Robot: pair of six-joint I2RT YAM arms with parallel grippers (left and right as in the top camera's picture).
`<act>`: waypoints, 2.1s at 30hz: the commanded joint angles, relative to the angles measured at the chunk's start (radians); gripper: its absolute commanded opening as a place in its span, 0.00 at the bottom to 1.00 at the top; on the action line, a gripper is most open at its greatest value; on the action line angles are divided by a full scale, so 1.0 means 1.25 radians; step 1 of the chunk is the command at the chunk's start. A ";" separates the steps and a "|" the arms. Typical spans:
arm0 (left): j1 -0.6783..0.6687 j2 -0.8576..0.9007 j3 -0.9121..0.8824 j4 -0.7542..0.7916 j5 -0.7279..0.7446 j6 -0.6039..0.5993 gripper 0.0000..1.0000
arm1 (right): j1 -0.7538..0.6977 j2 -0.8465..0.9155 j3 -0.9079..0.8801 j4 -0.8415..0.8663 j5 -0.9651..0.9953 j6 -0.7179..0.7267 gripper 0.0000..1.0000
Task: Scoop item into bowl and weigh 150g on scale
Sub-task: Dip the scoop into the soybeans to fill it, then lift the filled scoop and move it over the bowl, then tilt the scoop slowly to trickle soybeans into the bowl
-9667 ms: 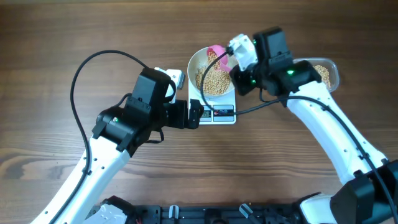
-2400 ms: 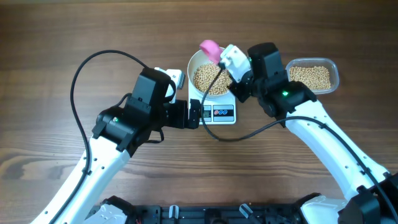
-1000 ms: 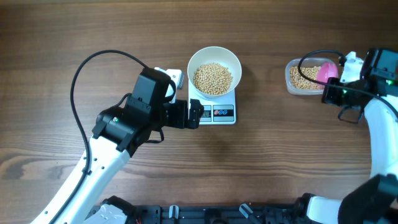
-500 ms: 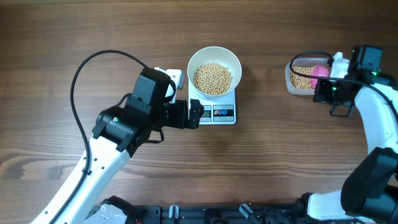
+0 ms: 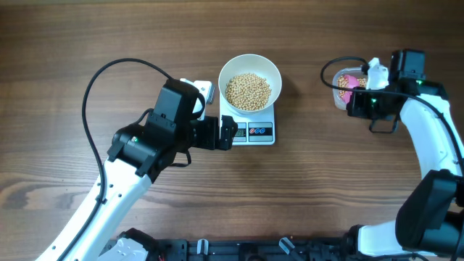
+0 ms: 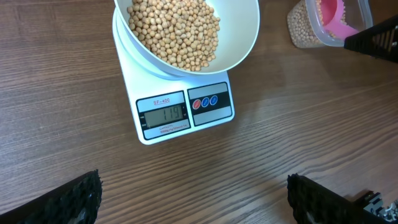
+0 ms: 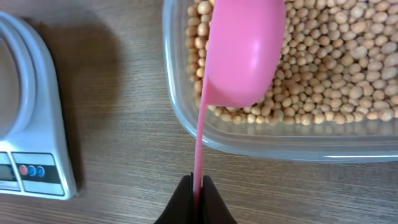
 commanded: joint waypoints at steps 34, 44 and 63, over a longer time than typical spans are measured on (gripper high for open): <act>-0.003 0.003 0.013 0.002 0.004 0.004 1.00 | -0.386 0.011 -0.055 -0.083 -0.836 -0.032 0.04; -0.003 0.003 0.013 0.002 0.004 0.004 1.00 | -0.162 -0.037 -0.053 -0.030 -0.876 0.013 0.04; -0.003 0.003 0.013 0.002 0.004 0.004 1.00 | 0.281 -0.110 -0.053 0.310 -0.316 0.187 0.04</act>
